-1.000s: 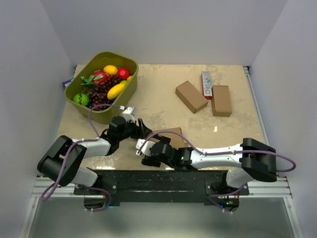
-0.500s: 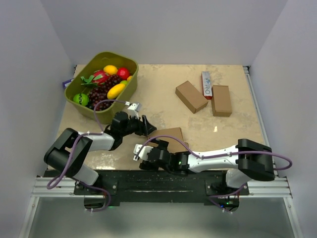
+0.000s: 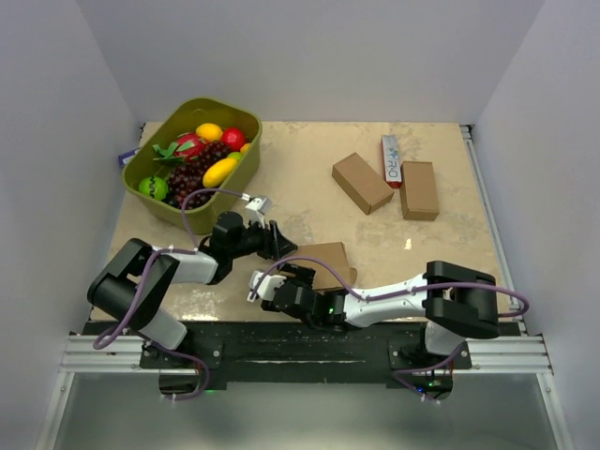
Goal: Fold the paper box
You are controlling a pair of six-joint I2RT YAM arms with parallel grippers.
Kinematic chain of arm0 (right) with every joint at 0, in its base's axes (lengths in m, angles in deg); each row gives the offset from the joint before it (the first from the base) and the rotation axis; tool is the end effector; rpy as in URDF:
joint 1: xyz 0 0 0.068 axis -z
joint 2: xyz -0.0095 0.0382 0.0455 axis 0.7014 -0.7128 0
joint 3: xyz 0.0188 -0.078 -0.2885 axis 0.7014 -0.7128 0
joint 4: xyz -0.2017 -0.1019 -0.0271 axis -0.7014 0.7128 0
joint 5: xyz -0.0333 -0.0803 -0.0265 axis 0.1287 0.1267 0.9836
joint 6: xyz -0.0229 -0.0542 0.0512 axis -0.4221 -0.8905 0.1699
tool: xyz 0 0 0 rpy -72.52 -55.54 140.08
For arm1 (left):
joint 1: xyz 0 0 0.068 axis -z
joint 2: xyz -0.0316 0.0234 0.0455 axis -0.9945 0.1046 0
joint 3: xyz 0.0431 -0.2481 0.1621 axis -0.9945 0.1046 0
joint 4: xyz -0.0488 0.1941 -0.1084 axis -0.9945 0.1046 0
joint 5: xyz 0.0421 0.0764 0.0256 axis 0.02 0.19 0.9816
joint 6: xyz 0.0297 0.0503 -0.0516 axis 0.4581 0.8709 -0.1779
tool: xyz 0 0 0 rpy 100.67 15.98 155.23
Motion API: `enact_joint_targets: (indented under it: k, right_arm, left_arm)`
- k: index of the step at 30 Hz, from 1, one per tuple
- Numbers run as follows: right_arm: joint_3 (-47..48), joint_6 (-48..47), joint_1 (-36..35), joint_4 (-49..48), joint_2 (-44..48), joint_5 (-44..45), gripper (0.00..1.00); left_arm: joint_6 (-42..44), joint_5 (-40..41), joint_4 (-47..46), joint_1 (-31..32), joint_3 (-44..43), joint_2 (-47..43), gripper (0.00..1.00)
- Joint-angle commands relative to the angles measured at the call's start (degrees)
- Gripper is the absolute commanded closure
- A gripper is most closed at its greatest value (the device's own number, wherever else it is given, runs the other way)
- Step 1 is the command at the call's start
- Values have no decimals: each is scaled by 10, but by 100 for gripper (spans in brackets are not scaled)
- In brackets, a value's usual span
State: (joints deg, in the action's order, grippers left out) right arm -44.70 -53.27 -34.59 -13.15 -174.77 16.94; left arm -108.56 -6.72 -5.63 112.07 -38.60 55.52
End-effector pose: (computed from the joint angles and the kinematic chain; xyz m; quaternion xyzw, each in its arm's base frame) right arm 0.0995 0.3070 0.2125 -0.5337 0.6744 -0.0195 0.5099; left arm 0.2389 -0.1630 0.1961 0.1164 0.8086 -0.4410 0.3716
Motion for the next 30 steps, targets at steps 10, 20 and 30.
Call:
enact_joint_targets:
  k: [10, 20, 30]
  right_arm:
    - [-2, -18, -1, -55, -34, 46, 38]
    - [-2, -33, -1, -91, -63, 102, 51]
    - [3, -33, 15, -110, -75, 120, 64]
  left_arm:
    - [2, -63, -72, -4, 26, 15, 49]
    - [-1, -107, -116, -1, 55, 20, 52]
    - [-30, -103, -167, 30, 101, 18, 54]
